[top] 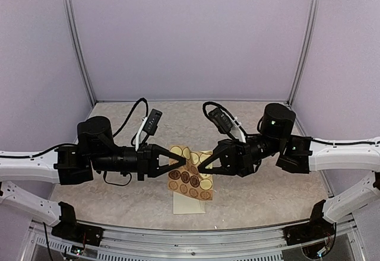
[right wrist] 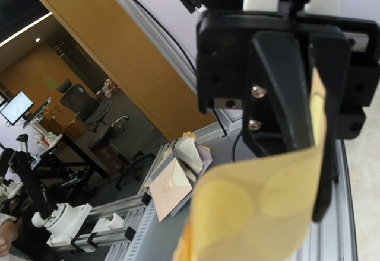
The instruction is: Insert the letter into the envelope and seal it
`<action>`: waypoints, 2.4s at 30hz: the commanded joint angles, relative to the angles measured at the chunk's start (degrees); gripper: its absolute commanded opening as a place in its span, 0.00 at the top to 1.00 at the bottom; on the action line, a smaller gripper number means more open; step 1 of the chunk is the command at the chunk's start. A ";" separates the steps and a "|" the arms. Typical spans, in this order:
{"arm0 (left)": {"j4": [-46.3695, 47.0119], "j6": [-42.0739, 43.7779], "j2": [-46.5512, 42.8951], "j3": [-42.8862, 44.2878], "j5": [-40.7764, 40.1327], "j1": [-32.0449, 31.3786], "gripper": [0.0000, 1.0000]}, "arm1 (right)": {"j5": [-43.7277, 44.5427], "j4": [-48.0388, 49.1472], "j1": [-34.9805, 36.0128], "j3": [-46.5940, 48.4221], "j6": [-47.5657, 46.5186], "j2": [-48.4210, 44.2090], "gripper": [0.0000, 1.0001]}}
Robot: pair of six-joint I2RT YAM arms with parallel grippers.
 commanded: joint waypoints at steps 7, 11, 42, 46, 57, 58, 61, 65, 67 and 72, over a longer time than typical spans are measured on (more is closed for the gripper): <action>-8.08 3.10 -2.30 2.51 -14.28 -0.31 0.66 | 11.27 -4.44 0.82 1.92 -1.66 -1.72 1.00; -18.92 4.48 -8.47 4.53 -30.88 -0.37 0.37 | 23.23 -12.21 0.43 2.44 -2.47 -4.32 1.00; -6.81 10.01 1.34 7.53 -21.26 -7.08 0.18 | 14.47 3.59 1.48 1.78 1.67 -0.02 1.00; -5.64 11.01 1.71 8.08 -20.92 -7.87 0.18 | 14.21 3.47 1.48 1.72 1.86 0.33 1.00; -5.65 12.33 3.51 9.16 -19.04 -8.90 0.41 | 14.12 5.01 1.47 1.35 2.86 0.33 1.00; -5.64 12.37 3.55 9.16 -19.04 -8.90 0.44 | 14.14 5.13 1.48 1.34 2.91 0.37 1.00; -5.48 12.38 3.68 9.29 -19.12 -9.01 0.49 | 13.80 5.56 1.48 1.33 3.24 0.57 1.00; -5.24 12.55 3.90 9.41 -19.14 -9.03 0.59 | 13.22 6.42 1.48 1.12 3.76 0.95 1.00; -5.13 12.68 4.01 9.44 -19.04 -9.00 0.63 | 12.86 6.91 1.52 1.16 4.07 1.09 1.00; -4.70 12.97 4.12 9.62 -18.97 -9.05 0.71 | 12.22 7.83 1.52 0.91 4.58 1.50 1.00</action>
